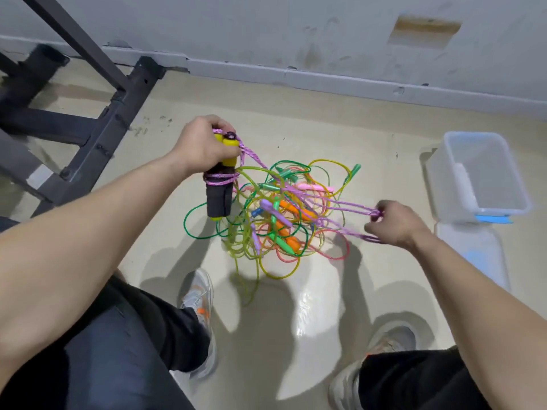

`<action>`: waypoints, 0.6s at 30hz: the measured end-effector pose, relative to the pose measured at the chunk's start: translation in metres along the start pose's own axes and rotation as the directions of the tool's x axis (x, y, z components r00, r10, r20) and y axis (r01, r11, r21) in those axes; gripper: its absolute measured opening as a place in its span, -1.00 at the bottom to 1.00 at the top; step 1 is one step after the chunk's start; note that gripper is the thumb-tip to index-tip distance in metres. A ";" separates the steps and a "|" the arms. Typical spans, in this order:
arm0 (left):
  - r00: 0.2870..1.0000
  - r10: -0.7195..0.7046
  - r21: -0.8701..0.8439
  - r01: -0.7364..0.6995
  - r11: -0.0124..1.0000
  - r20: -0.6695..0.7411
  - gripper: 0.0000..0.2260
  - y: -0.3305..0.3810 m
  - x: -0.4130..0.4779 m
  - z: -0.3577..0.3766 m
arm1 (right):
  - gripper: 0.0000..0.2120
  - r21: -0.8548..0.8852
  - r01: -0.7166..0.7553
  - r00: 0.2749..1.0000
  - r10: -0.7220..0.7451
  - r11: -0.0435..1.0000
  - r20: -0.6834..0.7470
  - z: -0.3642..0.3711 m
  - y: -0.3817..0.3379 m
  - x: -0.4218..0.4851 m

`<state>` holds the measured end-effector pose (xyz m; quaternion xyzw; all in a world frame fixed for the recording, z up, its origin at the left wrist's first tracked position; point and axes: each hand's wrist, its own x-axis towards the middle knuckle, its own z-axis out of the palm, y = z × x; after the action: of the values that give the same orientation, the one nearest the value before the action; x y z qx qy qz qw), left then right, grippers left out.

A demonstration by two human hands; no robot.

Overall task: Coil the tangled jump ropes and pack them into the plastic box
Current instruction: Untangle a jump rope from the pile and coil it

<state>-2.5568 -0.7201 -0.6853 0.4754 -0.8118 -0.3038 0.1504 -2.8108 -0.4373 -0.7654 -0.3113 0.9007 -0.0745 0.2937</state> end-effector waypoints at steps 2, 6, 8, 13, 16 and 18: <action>0.999 -0.008 -0.099 0.012 0.995 0.035 -0.74 0.008 -0.003 0.002 | -0.89 0.062 0.023 0.994 -0.029 0.998 0.101 0.007 -0.006 -0.003; 0.994 -0.010 -0.221 0.033 0.975 0.105 -0.72 0.017 -0.009 0.002 | -0.85 0.221 -0.039 0.995 0.017 0.975 0.097 0.005 -0.005 -0.002; 0.990 -0.017 -0.279 0.056 0.959 0.138 -0.73 0.024 -0.013 0.000 | -0.75 0.108 -0.066 0.989 0.050 0.992 0.140 0.001 -0.003 -0.001; 0.975 0.000 -0.489 0.110 0.865 0.220 -0.74 0.049 -0.026 -0.001 | -0.21 -0.018 0.113 0.988 -0.110 0.993 0.112 0.004 -0.035 -0.018; 0.967 0.024 -0.563 0.127 0.816 0.253 -0.78 0.056 -0.031 0.001 | -0.28 0.538 0.353 0.896 -0.442 0.766 0.041 -0.001 -0.072 -0.039; 0.963 0.013 -0.590 0.154 0.793 0.269 -0.79 0.056 -0.031 0.001 | -0.45 0.720 0.320 0.854 -0.517 0.616 0.063 0.001 -0.085 -0.045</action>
<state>-2.5798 -0.6724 -0.6490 0.3884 -0.6660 -0.6122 0.1756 -2.7377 -0.4780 -0.7173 -0.3902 0.6607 -0.4268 0.4787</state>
